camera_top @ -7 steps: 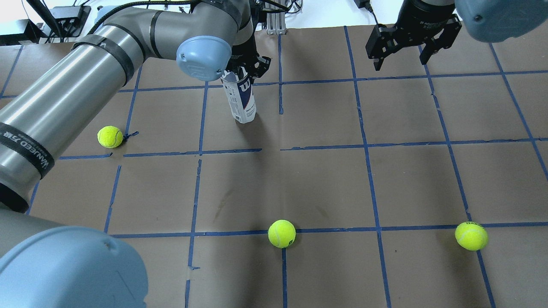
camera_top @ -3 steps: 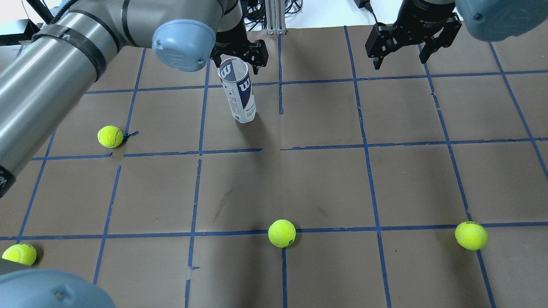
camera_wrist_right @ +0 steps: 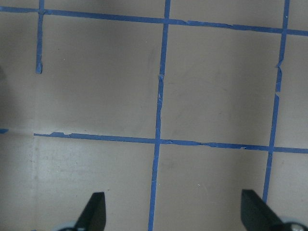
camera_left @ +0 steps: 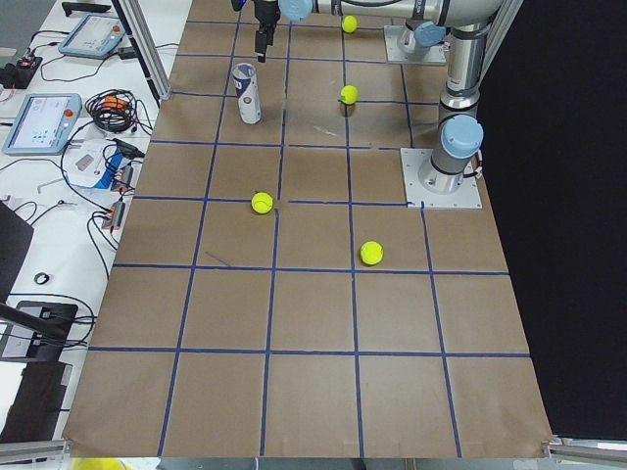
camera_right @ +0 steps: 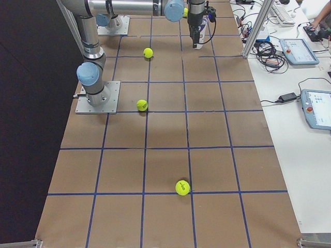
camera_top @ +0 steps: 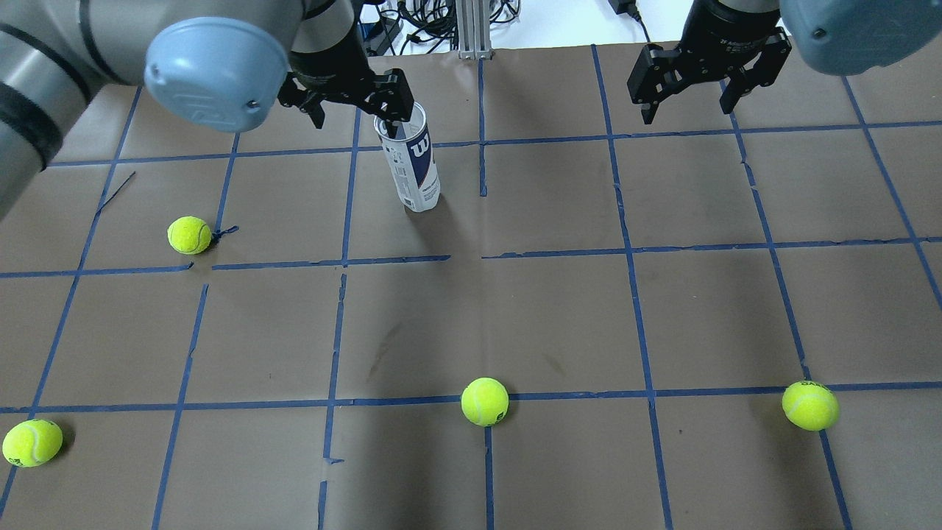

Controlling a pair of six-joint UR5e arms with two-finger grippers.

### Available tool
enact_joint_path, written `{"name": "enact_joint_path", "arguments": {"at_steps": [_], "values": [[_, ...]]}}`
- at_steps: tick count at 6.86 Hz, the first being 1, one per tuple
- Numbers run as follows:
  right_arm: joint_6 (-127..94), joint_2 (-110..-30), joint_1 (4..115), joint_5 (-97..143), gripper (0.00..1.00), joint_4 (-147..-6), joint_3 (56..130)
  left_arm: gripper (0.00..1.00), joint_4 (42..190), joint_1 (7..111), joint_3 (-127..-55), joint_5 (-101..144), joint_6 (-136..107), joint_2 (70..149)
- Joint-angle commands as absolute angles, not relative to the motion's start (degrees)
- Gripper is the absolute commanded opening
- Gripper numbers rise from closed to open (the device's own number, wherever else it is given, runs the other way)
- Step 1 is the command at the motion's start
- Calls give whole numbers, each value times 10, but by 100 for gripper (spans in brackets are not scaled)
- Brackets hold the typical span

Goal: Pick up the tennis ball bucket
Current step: 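Open the left gripper and raise it away from the can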

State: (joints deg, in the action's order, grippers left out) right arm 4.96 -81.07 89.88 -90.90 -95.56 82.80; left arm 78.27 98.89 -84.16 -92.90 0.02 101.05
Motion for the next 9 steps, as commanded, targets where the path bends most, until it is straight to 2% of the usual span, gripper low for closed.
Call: {"name": "enact_joint_path", "arguments": {"at_steps": [1,2,6,9], "values": [[49,-809,899,-907,100,-957,828,100,778,924,-956,-928,7,911],[49,-810,899,-908,100,-956,821,100,780,905,-980,-931,29,874],[49,-810,898,-908,100,-957,828,100,840,875,-946,-920,64,875],[49,-811,899,-907,100,-957,827,100,846,874,-942,-916,-2,875]]}}
